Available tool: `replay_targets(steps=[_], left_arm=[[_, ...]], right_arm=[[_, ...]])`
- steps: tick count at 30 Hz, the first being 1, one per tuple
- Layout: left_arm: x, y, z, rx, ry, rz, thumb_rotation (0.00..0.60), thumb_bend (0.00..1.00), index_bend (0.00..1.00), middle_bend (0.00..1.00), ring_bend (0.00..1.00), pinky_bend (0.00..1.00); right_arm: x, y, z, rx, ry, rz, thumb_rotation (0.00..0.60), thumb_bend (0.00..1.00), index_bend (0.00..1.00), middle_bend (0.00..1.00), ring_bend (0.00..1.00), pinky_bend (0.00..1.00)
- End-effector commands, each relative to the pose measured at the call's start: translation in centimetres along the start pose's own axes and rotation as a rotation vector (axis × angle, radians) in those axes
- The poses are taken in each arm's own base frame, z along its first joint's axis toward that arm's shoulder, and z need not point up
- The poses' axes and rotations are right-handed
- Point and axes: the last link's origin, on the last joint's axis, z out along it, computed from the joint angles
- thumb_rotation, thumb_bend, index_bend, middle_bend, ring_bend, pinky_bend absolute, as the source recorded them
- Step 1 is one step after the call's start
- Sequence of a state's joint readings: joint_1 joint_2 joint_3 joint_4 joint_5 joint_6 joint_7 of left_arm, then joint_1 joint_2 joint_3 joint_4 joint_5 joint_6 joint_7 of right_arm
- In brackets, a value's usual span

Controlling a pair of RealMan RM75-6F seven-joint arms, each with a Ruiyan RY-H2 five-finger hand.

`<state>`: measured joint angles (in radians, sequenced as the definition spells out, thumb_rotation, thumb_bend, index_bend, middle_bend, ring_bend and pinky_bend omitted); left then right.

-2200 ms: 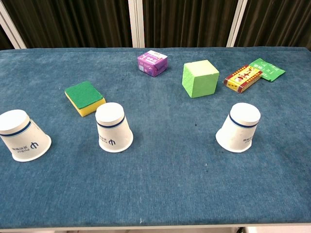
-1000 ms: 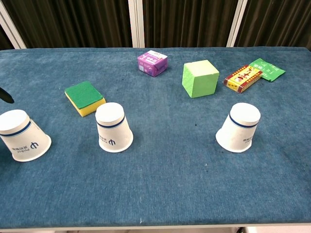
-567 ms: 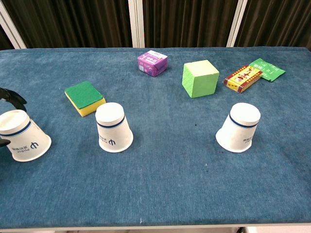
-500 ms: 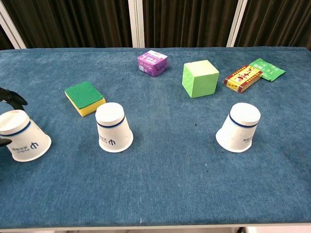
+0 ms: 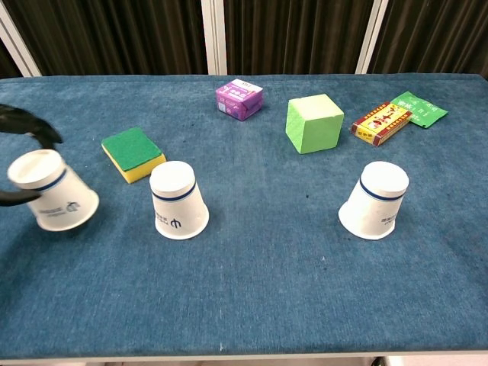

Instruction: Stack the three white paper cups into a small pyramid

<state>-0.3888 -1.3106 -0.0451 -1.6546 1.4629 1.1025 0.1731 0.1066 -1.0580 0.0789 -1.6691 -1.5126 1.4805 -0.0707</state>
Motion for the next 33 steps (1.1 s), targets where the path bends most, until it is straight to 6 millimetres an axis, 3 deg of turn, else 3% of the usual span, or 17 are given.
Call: replay_targets(steps=[1, 13, 21, 27, 33], left_arm=[[0.0, 1.5, 1.6, -0.048, -0.014, 0.007, 0.472, 0.27, 0.39, 0.2, 0.11, 0.0], [-0.9, 5.2, 4.4, -0.127, -0.044, 0.031, 0.454, 0.26, 0.39, 0.2, 0.11, 0.0], [-1.0, 5.3, 4.6, -0.108, -0.052, 0.054, 0.424, 0.25, 0.37, 0.2, 0.11, 0.0], [-1.0, 5.2, 4.5, -0.101, -0.06, 0.058, 0.42, 0.24, 0.24, 0.2, 0.11, 0.0], [-0.8, 5.0, 4.0, -0.096, -0.052, 0.063, 0.421, 0.23, 0.2, 0.2, 0.11, 0.0]], right_arm=[[0.0, 0.1, -0.1, -0.005, 0.0, 0.0, 0.6, 0.25, 0.0, 0.07, 0.0, 0.01], [0.0, 0.5, -0.4, -0.02, -0.002, -0.002, 0.6, 0.25, 0.0, 0.07, 0.0, 0.01], [-0.2, 0.6, -0.2, -0.025, -0.013, 0.0, 0.6, 0.25, 0.0, 0.07, 0.0, 0.01], [-0.4, 0.5, -0.1, -0.014, -0.021, -0.003, 0.6, 0.25, 0.0, 0.07, 0.0, 0.01], [-0.9, -0.6, 0.3, 0.039, -0.064, -0.001, 0.6, 0.25, 0.0, 0.07, 0.0, 0.01]])
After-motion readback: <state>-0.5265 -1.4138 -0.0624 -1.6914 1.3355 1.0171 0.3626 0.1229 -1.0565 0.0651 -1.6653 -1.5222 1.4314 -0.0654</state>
